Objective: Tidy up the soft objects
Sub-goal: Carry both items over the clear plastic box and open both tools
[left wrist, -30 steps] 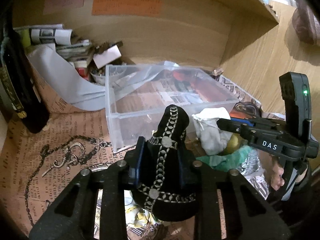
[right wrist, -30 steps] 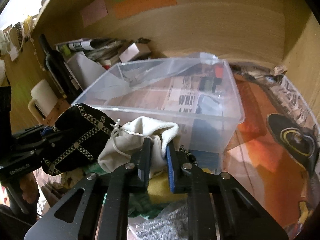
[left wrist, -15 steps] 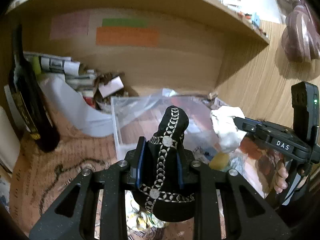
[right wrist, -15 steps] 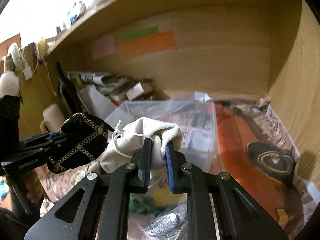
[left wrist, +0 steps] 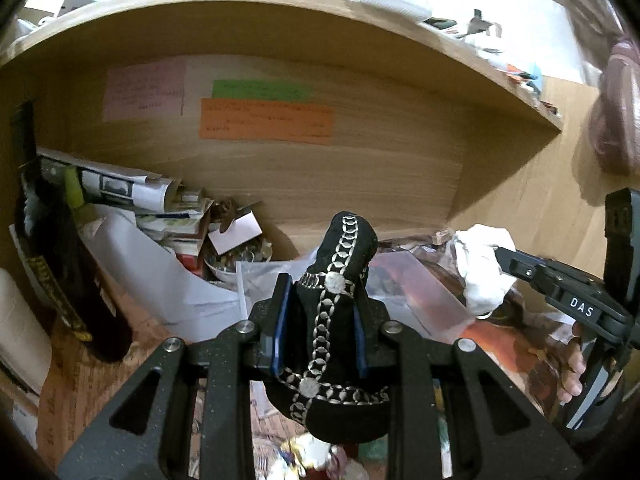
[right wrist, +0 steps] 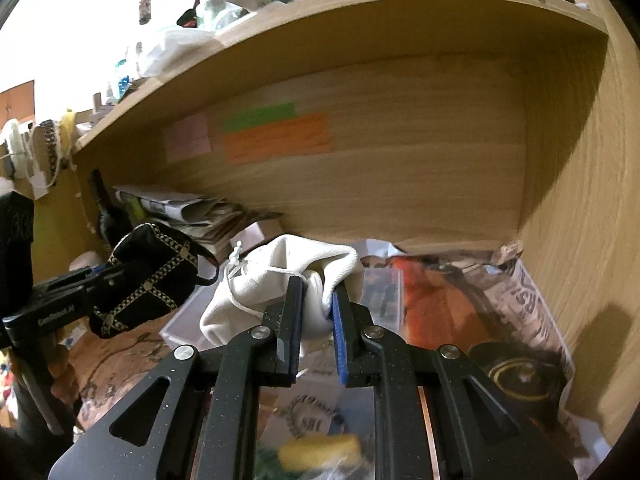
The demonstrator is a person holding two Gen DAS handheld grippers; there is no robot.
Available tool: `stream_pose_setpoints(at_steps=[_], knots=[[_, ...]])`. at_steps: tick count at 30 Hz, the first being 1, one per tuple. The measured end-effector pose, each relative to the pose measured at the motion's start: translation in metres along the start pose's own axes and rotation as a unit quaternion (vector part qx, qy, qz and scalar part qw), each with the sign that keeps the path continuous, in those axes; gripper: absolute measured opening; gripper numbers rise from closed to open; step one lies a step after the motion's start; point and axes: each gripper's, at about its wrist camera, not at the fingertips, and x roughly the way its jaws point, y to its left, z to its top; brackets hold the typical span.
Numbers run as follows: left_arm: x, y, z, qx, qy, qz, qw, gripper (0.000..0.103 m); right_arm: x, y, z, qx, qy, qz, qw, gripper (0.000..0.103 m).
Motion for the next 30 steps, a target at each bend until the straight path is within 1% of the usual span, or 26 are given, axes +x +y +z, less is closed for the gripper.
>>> stream_pose_setpoints(at_steps=[5,13,22,25,30], knots=[[0.028,0.003,0.01,0.006,0.014,0.015,0.9998,0.026,0.022,-0.005,0.006,-0.005,0.017,-0.009,1.0,0.013],[0.082,0.005,0.01,0.016,0.067,0.022,0.9974,0.026,0.067,-0.009,0.006,-0.014,0.071,-0.018,0.997,0.013],[0.137,0.007,0.002,0.021,0.146,0.018,0.9889,0.026,0.107,-0.009,-0.004,-0.039,0.139,-0.023,0.989,0.013],[0.149,0.007,-0.003,0.02,0.168,0.014,0.9854,0.026,0.118,-0.009,-0.008,-0.044,0.162,-0.022,0.985,0.013],[0.16,0.005,-0.009,0.031,0.186,0.022,0.9819,0.028,0.13,-0.008,-0.015,-0.046,0.195,-0.015,0.98,0.014]])
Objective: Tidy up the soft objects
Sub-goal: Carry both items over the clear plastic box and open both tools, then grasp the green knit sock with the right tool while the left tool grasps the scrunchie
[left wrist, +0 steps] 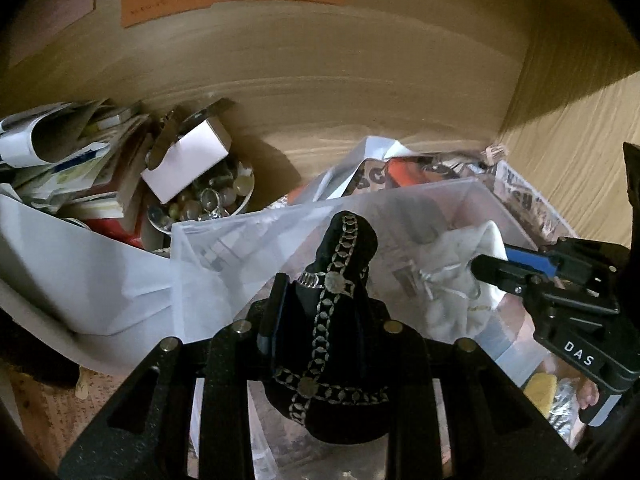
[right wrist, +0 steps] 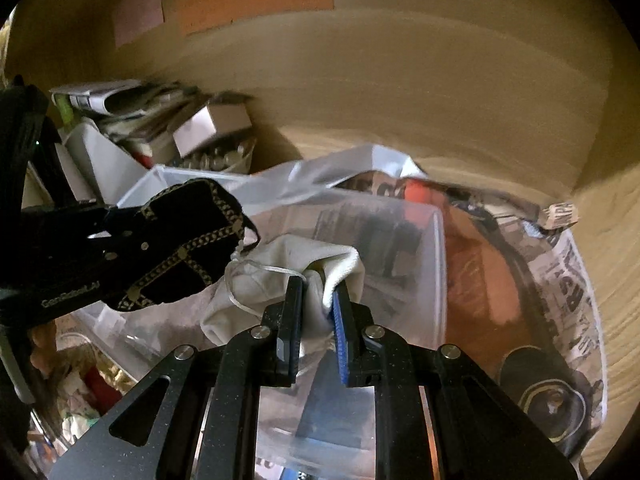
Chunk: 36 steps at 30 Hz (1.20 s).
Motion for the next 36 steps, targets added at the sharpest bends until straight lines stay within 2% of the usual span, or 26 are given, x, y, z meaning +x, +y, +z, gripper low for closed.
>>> stream_pose_setpoints(at_steps=[2,4,5,9,13,17,21,23,27,31,36], knots=[[0.0,-0.002,-0.001,0.005,0.0,0.007,1.0,0.036,0.002,0.001,0.0,-0.001,0.003,-0.001,1.0,0.015],[-0.001,-0.002,-0.002,0.007,-0.002,0.012,0.9999,0.045,0.001,0.001,0.0,-0.001,0.002,0.001,1.0,0.021],[-0.003,-0.002,-0.003,0.007,-0.005,0.012,0.9999,0.047,0.0,0.001,-0.001,0.0,0.0,0.001,1.0,0.027],[-0.017,0.001,-0.003,0.003,-0.025,0.012,0.9996,0.051,-0.013,0.002,-0.002,-0.004,-0.021,-0.006,1.0,0.048],[-0.038,0.004,-0.003,-0.003,-0.049,0.011,0.9987,0.055,-0.035,0.004,-0.001,-0.004,-0.054,-0.009,0.999,0.06],[-0.066,0.003,-0.008,-0.002,-0.084,0.014,0.9964,0.066,-0.066,0.008,-0.002,-0.01,-0.097,-0.013,0.995,0.071],[-0.093,0.0,-0.019,0.001,-0.11,0.014,0.9938,0.071,-0.095,0.014,-0.008,-0.013,-0.134,-0.011,0.991,0.078],[-0.105,-0.001,-0.026,0.003,-0.121,0.016,0.9925,0.078,-0.103,0.018,-0.012,-0.014,-0.146,-0.01,0.989,0.08],[-0.126,-0.003,-0.043,0.005,-0.138,0.019,0.9902,0.087,-0.124,0.028,-0.024,-0.018,-0.167,-0.005,0.986,0.08],[-0.138,-0.003,-0.063,0.003,-0.141,0.024,0.9898,0.091,-0.134,0.037,-0.037,-0.014,-0.179,-0.004,0.984,0.081],[-0.14,0.002,-0.089,-0.007,-0.122,0.022,0.9922,0.092,-0.137,0.044,-0.057,-0.001,-0.173,0.014,0.985,0.082]])
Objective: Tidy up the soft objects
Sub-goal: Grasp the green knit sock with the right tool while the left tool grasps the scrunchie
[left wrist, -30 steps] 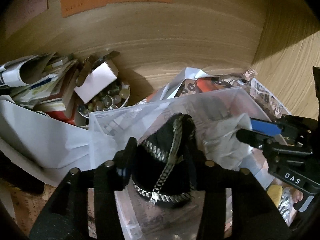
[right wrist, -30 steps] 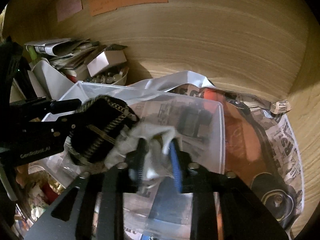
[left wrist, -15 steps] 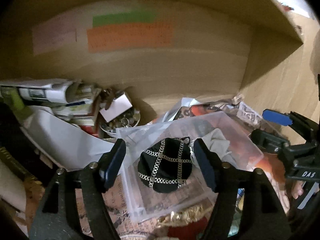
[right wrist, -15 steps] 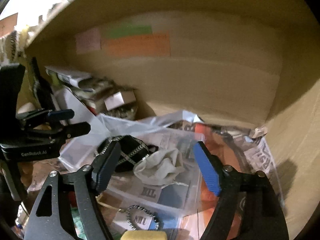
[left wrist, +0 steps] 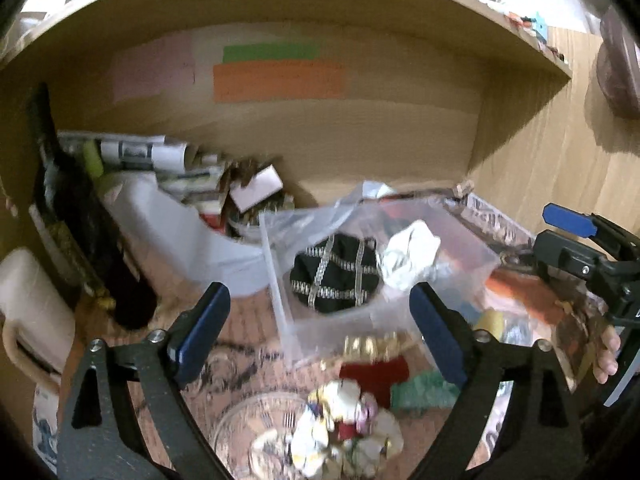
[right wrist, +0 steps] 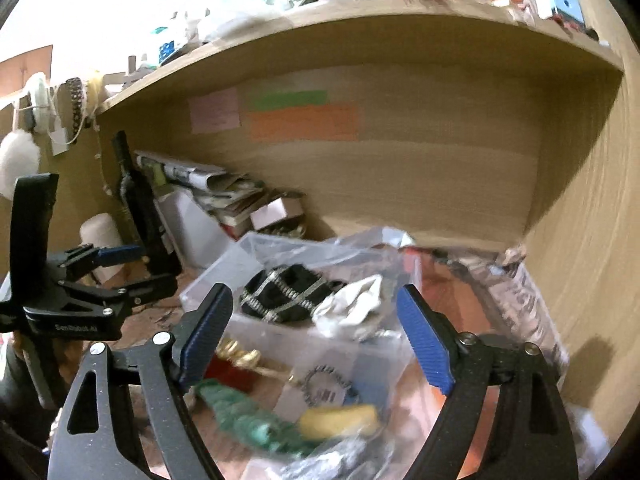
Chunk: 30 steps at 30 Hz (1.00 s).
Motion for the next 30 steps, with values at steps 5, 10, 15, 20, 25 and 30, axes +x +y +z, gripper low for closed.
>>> stream_pose_setpoints(at_steps=[5,10,15,20,25,30], knots=[[0.003,-0.001,-0.026,-0.001,0.033,0.002,0.9994,0.092,0.003,0.009,-0.022,0.007,0.027,0.013,1.0,0.082],[0.011,-0.001,-0.05,-0.011,0.064,-0.006,0.9979,0.092,0.013,0.017,-0.043,0.012,0.06,0.027,0.998,0.082],[0.021,-0.004,-0.068,-0.015,0.091,-0.015,0.9957,0.092,0.02,0.026,-0.06,0.008,0.092,0.042,0.995,0.082],[0.033,-0.008,-0.085,-0.011,0.119,-0.018,0.9926,0.092,0.027,0.033,-0.071,0.0,0.118,0.059,0.991,0.07],[0.044,-0.01,-0.099,-0.015,0.146,-0.024,0.9889,0.092,0.038,0.034,-0.081,-0.002,0.141,0.059,0.988,0.063],[0.044,-0.011,-0.102,-0.011,0.133,-0.019,0.9909,0.092,0.047,0.036,-0.087,-0.012,0.154,0.052,0.987,0.04]])
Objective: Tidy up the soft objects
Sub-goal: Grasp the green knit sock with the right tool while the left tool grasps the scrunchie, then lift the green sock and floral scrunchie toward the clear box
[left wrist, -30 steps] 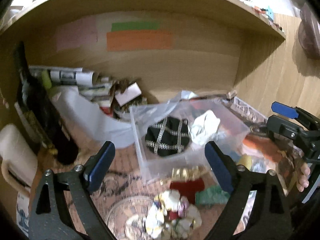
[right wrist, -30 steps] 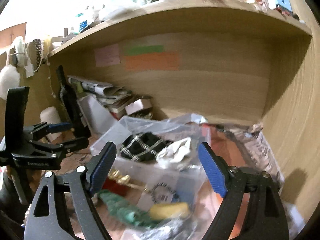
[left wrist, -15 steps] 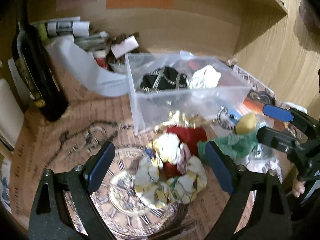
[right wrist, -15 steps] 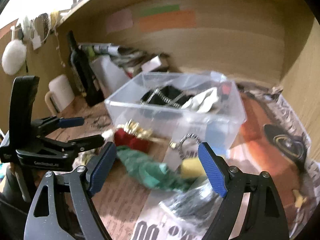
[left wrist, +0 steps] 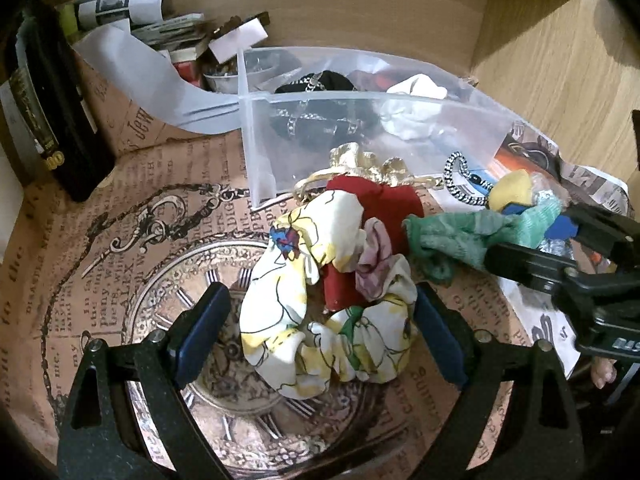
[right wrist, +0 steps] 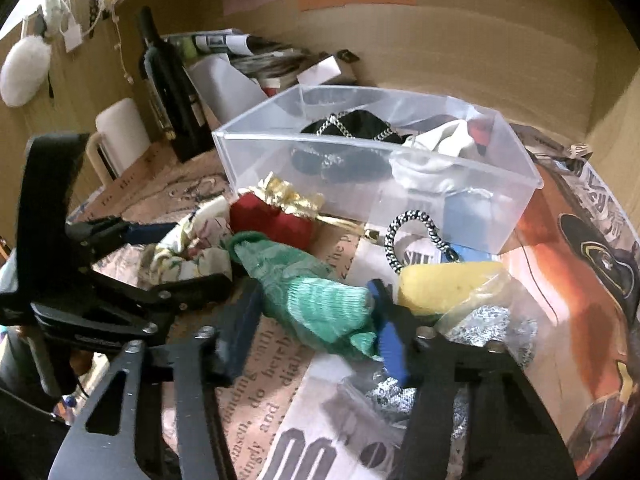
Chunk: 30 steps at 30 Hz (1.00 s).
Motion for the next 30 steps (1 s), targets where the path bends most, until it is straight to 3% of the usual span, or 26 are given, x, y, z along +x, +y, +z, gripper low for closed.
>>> stream_pose_setpoints(at_steps=[6,8,13,21,25,27,29,30], knots=[[-0.004,-0.001,-0.001,0.009,-0.005,-0.008,0.9999,0.069,0.0,0.0,0.0,-0.007,-0.002,0.002,1.0,0.027],[-0.005,-0.002,-0.001,0.013,-0.006,-0.007,0.9999,0.056,-0.002,0.0,0.001,-0.007,-0.005,0.005,1.0,0.022],[-0.015,-0.002,0.002,0.016,-0.017,-0.005,0.9997,0.051,-0.008,0.0,0.006,-0.002,-0.017,0.02,1.0,0.018],[-0.042,-0.001,0.012,0.017,-0.061,-0.001,0.998,0.051,-0.03,0.0,0.019,-0.001,-0.056,0.019,0.998,0.018],[-0.044,-0.002,0.015,0.018,-0.063,-0.001,0.9978,0.051,-0.04,-0.002,0.025,0.003,-0.076,0.013,0.997,0.018],[-0.04,-0.001,0.016,0.015,-0.053,0.0,0.9985,0.057,-0.044,-0.005,0.027,0.005,-0.084,0.01,0.996,0.018],[-0.033,0.002,0.015,0.007,-0.041,-0.001,0.9991,0.074,-0.047,-0.007,0.027,0.007,-0.09,0.006,0.996,0.018],[-0.028,0.003,0.014,0.002,-0.035,-0.003,0.9994,0.077,-0.048,-0.008,0.028,0.008,-0.092,0.006,0.996,0.018]])
